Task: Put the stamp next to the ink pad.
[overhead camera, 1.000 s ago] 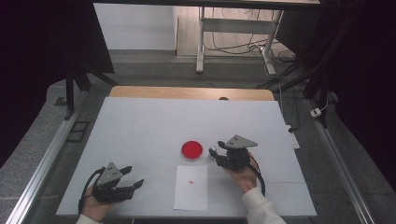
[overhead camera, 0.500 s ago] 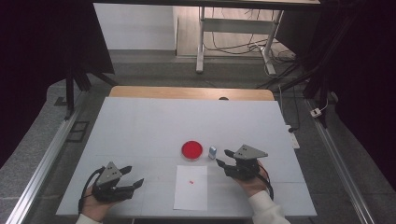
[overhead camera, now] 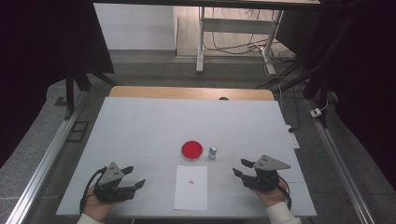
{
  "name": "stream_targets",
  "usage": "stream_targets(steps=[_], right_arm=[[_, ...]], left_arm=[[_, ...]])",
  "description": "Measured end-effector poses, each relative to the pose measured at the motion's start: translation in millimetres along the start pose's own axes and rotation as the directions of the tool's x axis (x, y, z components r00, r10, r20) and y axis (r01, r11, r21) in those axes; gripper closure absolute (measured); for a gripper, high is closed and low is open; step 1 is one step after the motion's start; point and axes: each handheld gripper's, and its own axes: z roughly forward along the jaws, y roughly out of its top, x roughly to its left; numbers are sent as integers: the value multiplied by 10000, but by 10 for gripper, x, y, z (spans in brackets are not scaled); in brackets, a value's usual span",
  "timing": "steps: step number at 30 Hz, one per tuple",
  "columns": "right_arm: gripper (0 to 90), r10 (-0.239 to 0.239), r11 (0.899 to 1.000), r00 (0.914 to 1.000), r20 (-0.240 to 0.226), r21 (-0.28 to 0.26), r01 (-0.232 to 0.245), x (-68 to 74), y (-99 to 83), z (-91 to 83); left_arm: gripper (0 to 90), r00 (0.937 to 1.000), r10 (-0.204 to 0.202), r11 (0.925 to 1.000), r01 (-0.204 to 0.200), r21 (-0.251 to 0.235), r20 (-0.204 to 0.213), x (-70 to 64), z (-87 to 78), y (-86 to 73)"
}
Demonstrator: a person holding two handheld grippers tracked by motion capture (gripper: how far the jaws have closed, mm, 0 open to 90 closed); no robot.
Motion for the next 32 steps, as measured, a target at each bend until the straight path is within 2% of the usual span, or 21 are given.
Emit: stream_targets(steps=[5, 10, 14, 32], right_arm=[[495, 139, 9997, 9994, 305, 194, -145, -81, -158, -182], [494, 204, 9989, 9977, 651, 404, -231, -175, -290, -275], [494, 344, 9985, 9972, 669, 394, -371, -218, -325, -301], [487, 149, 9987, 9983, 561, 487, -176, -199, -318, -272]], left_arm=[[327, 10000, -8, 10000, 8, 46, 19, 4, 13, -2], [327, 10000, 32, 9999, -32, 98, 27, -6, 33, 1], [327, 10000, 4, 9999, -5, 124, 43, 2, 37, -2], [321, 10000, -17, 9999, 17, 131, 8, 11, 44, -9]])
